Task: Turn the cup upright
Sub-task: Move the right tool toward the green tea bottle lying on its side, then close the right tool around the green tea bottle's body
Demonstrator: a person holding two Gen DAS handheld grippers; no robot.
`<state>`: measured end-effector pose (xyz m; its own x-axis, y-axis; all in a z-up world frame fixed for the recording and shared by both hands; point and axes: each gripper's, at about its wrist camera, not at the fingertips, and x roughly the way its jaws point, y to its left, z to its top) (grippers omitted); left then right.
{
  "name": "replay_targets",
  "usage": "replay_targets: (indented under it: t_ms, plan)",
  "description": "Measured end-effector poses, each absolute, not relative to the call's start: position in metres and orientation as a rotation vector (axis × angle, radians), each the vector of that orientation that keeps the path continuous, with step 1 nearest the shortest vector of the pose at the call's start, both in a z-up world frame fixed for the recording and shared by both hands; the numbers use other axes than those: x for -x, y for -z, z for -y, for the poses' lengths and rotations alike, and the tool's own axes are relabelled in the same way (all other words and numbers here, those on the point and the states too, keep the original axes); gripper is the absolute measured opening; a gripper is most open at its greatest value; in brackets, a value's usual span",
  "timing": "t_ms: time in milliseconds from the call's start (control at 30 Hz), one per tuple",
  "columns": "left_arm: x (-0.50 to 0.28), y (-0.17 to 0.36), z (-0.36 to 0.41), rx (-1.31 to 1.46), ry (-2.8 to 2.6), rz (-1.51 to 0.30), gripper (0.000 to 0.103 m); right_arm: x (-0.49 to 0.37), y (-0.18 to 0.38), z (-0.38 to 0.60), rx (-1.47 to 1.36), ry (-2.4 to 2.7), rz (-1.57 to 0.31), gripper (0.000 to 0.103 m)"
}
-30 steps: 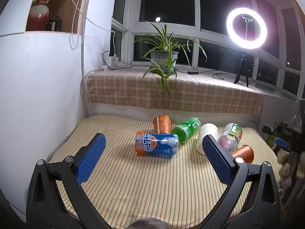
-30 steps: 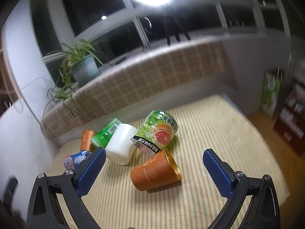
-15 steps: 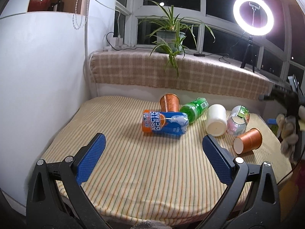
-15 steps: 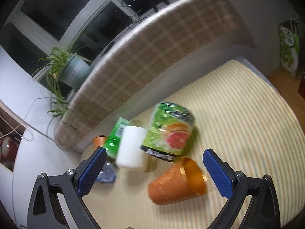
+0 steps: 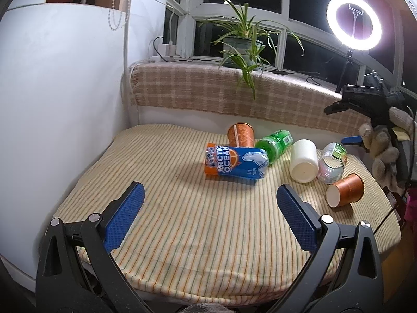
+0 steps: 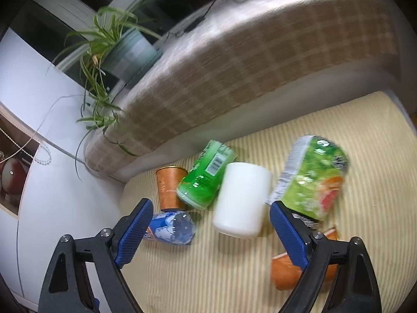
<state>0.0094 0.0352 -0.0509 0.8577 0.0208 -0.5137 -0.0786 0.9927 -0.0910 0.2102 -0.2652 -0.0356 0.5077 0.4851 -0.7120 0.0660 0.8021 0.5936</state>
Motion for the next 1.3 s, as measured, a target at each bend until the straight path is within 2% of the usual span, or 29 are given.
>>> replay_targets:
  t_ms: [267,767,1300]
  plan:
    - [-0.006,0.059,-0.052,0.131,-0.076,-0.556,0.103,-0.237,0.061,0.222,-0.764,-0.314,-1.132,0.082]
    - [-0.005,0.079,-0.115,0.234,-0.111,-0.575,0.103,-0.284,0.089,0.167,-0.743,-0.079,-1.244,0.067]
    - [0.013,0.089,-0.193,0.319,-0.129,-0.546,0.103,-0.327,0.116,0.139,-0.705,0.254,-1.241,0.064]
